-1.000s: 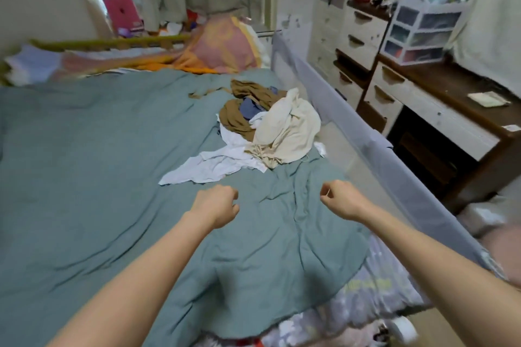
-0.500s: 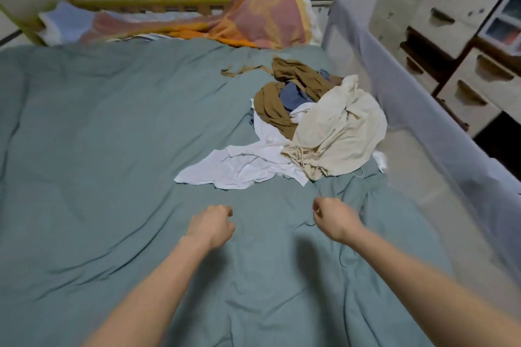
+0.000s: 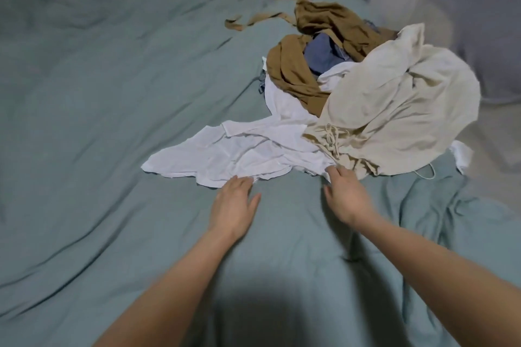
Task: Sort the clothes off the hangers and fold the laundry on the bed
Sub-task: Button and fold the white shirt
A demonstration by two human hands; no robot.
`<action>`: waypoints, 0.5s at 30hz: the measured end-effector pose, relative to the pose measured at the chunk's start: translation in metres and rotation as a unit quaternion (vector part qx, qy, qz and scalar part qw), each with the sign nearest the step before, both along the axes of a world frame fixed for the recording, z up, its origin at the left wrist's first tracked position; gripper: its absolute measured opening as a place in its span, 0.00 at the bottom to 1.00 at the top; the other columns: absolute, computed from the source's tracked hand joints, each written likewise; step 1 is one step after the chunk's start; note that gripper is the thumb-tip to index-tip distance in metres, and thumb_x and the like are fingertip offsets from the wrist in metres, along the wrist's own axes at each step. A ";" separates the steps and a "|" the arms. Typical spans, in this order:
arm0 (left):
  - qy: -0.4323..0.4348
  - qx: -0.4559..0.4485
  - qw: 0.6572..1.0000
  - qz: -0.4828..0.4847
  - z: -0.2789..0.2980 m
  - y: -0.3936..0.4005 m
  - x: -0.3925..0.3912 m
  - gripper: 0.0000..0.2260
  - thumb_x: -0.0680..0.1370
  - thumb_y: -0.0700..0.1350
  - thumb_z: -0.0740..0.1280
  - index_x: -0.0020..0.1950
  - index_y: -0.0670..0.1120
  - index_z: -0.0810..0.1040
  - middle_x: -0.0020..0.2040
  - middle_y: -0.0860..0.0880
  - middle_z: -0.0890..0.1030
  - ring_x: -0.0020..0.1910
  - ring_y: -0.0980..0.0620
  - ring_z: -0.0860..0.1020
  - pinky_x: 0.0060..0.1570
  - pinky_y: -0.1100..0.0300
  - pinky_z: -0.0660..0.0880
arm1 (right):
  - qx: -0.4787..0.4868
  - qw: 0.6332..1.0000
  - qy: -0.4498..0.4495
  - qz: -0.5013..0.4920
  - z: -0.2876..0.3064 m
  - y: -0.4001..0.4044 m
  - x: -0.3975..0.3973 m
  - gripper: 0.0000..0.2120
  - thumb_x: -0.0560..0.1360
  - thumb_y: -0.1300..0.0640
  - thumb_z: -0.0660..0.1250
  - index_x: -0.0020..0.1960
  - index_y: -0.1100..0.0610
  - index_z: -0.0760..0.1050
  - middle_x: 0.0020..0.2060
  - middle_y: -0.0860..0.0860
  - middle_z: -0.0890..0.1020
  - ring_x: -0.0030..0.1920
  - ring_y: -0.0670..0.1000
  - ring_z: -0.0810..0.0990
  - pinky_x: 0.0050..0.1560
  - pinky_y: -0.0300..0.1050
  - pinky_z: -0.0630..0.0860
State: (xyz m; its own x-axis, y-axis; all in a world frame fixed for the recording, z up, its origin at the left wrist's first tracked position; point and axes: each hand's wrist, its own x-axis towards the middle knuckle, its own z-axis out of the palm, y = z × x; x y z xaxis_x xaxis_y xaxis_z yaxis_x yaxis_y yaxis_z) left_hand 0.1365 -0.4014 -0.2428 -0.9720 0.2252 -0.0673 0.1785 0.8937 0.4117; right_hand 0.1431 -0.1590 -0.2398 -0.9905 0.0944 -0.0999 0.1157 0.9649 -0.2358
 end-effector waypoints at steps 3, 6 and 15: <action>0.036 -0.020 0.999 0.002 -0.018 0.013 -0.025 0.18 0.81 0.49 0.61 0.69 0.44 0.73 0.67 0.47 0.75 0.68 0.46 0.69 0.67 0.56 0.60 | 0.009 1.000 0.006 -0.002 -0.017 0.011 -0.014 0.13 0.79 0.55 0.58 0.62 0.59 0.67 0.61 0.58 0.72 0.59 0.61 0.71 0.52 0.52 0.72; 0.050 -0.021 0.998 0.027 -0.025 0.024 -0.038 0.12 0.80 0.47 0.63 0.57 0.44 0.81 0.57 0.47 0.81 0.57 0.43 0.75 0.56 0.53 0.69 | 0.010 1.000 0.002 -0.021 -0.025 0.013 -0.024 0.09 0.78 0.60 0.57 0.57 0.59 0.68 0.57 0.58 0.75 0.56 0.60 0.73 0.46 0.50 0.69; 0.021 0.155 0.986 0.049 0.002 0.015 -0.016 0.13 0.80 0.48 0.60 0.41 0.42 0.76 0.36 0.46 0.79 0.39 0.42 0.75 0.41 0.50 0.71 | -0.139 0.983 0.119 -0.021 0.000 0.029 -0.005 0.05 0.76 0.63 0.65 0.41 0.60 0.74 0.43 0.52 0.74 0.46 0.53 0.70 0.42 0.43 0.62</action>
